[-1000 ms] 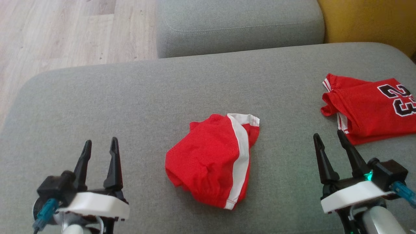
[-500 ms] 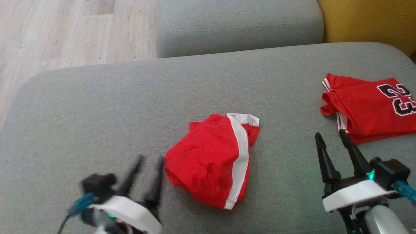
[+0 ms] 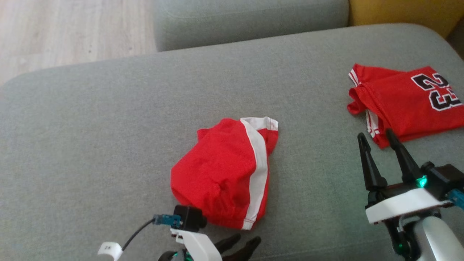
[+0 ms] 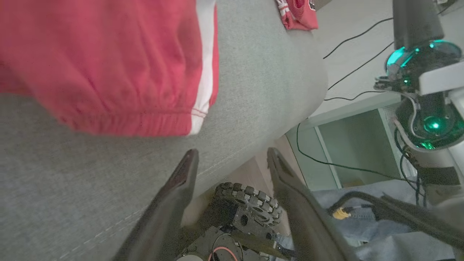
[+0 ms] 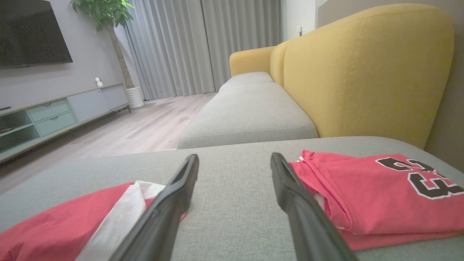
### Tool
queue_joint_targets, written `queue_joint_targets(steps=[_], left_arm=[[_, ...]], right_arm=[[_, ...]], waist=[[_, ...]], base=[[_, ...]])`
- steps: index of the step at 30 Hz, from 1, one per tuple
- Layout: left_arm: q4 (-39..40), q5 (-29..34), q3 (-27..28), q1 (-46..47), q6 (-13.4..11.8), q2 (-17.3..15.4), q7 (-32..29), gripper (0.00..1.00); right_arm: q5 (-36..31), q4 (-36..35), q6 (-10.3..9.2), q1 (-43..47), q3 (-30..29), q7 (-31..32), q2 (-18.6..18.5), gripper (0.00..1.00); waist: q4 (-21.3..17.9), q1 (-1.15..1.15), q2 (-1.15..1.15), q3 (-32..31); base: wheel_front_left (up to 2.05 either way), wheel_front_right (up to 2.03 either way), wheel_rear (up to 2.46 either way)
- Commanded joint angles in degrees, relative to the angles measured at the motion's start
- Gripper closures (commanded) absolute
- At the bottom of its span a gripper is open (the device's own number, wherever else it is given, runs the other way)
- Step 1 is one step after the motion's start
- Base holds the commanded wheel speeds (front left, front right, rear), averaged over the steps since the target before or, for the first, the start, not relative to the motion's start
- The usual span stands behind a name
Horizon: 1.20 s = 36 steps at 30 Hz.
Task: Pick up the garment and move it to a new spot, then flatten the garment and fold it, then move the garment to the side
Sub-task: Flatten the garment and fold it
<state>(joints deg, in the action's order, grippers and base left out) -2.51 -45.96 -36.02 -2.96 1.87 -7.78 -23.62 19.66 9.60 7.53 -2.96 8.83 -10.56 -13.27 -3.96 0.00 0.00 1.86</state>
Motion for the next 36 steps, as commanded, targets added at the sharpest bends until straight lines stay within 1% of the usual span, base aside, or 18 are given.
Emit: queue_joint_targets(steps=[1, 5, 11, 17, 20, 21, 22, 23, 24, 26, 29, 30, 33, 36], left_arm=[[1.2, -0.24, 2.55, 3.57, -0.71, 0.94, 0.8, 0.0], [-2.2, 0.09, 3.6, 5.39, -1.51, 1.73, 2.48, 0.0], [-6.66, -1.47, 3.91, 7.64, -0.18, 2.81, 3.53, 0.0], [-11.4, -3.92, 4.61, 9.06, -0.16, 3.8, 4.4, 0.0], [-12.75, -5.26, 4.43, 9.99, 0.8, 4.19, 5.1, 0.0], [-12.99, -5.44, 4.27, 10.33, 0.99, 4.27, 5.32, 0.21], [-13.18, -5.46, 4.02, 10.65, 1.18, 4.32, 5.47, 0.6], [-13.25, -5.37, 3.84, 10.92, 1.34, 4.36, 5.72, 0.95], [-13.22, -5.42, 3.71, 11.09, 1.51, 4.38, 5.86, 1.0], [-11.97, -5.8, 3.79, 11.35, 2.05, 4.02, 5.86, 1.0], [-8.63, -6.03, 3.8, 11.69, 2.55, 1.78, 4.01, 1.0], [-8.63, -6.03, 3.8, 11.69, 2.55, 1.78, 4.01, 1.0], [-3.33, -7.05, 5.04, 13.27, 2.95, -2.18, 0.39, 1.0], [1.35, -8.37, 7.46, 16.34, 2.95, -7.51, -4.68, 1.0]], right_arm=[[-0.13, -2.32, -0.04, -2.68, 0.94, 0.15, -1.17, 0.0], [-0.05, -2.24, -0.04, -3.36, 1.02, 0.08, -1.33, 0.0], [0.09, -1.53, -0.04, -3.86, 1.04, -0.14, -1.22, 0.0], [-0.14, -1.16, -0.04, -3.95, 0.91, -0.31, -0.49, 0.0], [-0.06, -0.89, -0.04, -4.26, 1.3, -0.4, -0.41, 0.0], [-0.08, -0.87, -0.04, -4.31, 1.31, -0.41, -0.39, 0.0], [-0.1, -0.85, -0.04, -4.31, 1.26, -0.44, -0.39, 0.0], [-0.13, -0.83, -0.04, -4.28, 1.19, -0.45, -0.39, 0.0], [-0.17, -0.82, -0.04, -4.2, 1.06, -0.46, -0.39, 0.0], [-0.22, -0.56, -0.04, -3.81, 0.38, -0.54, -0.48, 0.0], [-0.13, -0.44, -0.04, -3.24, -0.15, -0.68, -0.44, 0.0], [-0.13, -0.44, -0.04, -3.24, -0.15, -0.68, -0.44, 0.0], [-0.01, -0.32, -0.04, -3.13, -0.29, -0.84, -0.4, 0.0], [0.1, -0.24, -0.04, -3.3, -0.02, -0.94, -0.07, 0.0]], waist=[[-1.19, 0.0, 0.0, 1.27], [-2.31, 0.0, 0.0, 2.14], [-2.59, 0.0, 0.0, 2.59], [-1.78, 0.0, 0.0, 2.47], [-1.4, 0.0, 0.0, 2.38], [-1.26, 0.0, 0.0, 2.33], [-1.09, 0.0, 0.0, 2.23], [-0.93, 0.0, 0.0, 2.13], [-0.69, 0.0, 0.0, 2.0], [0.37, 0.0, 0.0, 1.31], [1.88, 0.0, 0.0, 0.49], [1.88, 0.0, 0.0, 0.49], [3.6, 0.0, 0.0, -0.2], [4.94, 0.0, 0.0, -0.46]], base=[[0.0, 0.0, 0.0], [0.0, 0.0, 0.0], [0.0, 0.0, 0.0], [0.0, 0.0, 0.0], [0.0, 0.0, 0.0], [0.0, 0.0, 0.0], [0.0, 0.0, 0.0], [0.0, 0.0, 0.0], [0.0, 0.0, 0.0], [0.0, 0.0, 0.0], [0.0, 0.0, 0.0], [0.0, 0.0, 0.0], [0.0, 0.0, 0.0], [0.0, 0.0, 0.0]])
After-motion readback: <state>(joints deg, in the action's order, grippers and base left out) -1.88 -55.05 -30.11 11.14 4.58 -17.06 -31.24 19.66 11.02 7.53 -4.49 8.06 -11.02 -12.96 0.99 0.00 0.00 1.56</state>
